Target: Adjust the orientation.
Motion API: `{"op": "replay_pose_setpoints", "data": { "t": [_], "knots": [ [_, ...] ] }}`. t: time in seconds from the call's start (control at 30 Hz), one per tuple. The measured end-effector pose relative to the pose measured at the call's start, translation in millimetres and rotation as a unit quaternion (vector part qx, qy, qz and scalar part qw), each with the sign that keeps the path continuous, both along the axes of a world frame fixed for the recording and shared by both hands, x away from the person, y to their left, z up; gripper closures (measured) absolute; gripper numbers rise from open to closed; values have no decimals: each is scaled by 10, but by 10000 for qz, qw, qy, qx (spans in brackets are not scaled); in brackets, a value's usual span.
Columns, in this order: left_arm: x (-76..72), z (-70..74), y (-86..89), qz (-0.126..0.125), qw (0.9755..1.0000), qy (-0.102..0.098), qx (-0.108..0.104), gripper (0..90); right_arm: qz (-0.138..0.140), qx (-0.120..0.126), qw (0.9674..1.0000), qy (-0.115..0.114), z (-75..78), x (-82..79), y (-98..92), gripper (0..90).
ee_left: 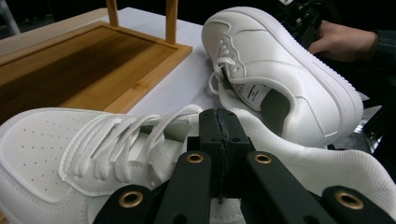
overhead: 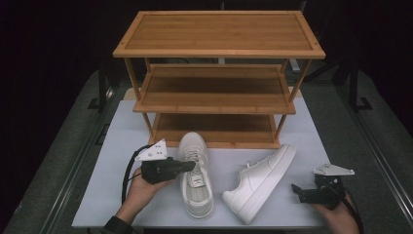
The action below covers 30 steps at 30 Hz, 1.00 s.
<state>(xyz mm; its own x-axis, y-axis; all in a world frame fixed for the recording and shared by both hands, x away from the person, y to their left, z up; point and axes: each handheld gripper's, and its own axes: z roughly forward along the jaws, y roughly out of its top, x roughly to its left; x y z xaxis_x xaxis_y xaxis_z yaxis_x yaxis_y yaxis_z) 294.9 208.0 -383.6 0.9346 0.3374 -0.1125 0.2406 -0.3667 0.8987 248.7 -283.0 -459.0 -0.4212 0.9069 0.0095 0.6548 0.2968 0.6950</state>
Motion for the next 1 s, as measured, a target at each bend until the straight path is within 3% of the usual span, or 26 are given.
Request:
{"op": "replay_pose_setpoints", "data": {
  "t": [0.1, 0.2, 0.23, 0.27, 0.33, 0.5, 0.53, 0.73, 1.0],
  "knots": [
    [-14, 28, 15, 7, 10000, 14, 27, 900, -3, 3, 10000, 1, 0, 0, 1, 14],
    [-50, 77, 56, 94, 9999, 43, 56, 728, -1, 2, 10000, 2, 0, 0, 0, 14],
    [-70, 88, 73, 159, 9998, 20, 74, 728, -4, 4, 10000, 2, 0, 0, 1, 14],
    [-109, 100, 100, 308, 9994, 51, 154, 616, -3, 2, 10000, 2, 0, 0, 0, 14],
    [-142, 88, 115, 415, 9989, 117, 191, 501, -3, 2, 10000, 4, 0, 0, 1, 14],
    [-204, 24, 98, 579, 9975, 219, 338, 355, -1, 0, 10000, 2, 0, 0, 0, 14],
    [-229, -17, 68, 724, 9962, 276, 396, 327, -2, 1, 10000, 2, 0, 0, 1, 14],
    [-236, -119, -28, 962, 9929, 284, 636, 295, -2, 1, 10000, 1, 0, 0, 0, 14],
    [-243, -103, 0, 992, 9926, 228, 663, 403, -3, 3, 10000, 0, 0, 0, 0, 14]
  ]
}}
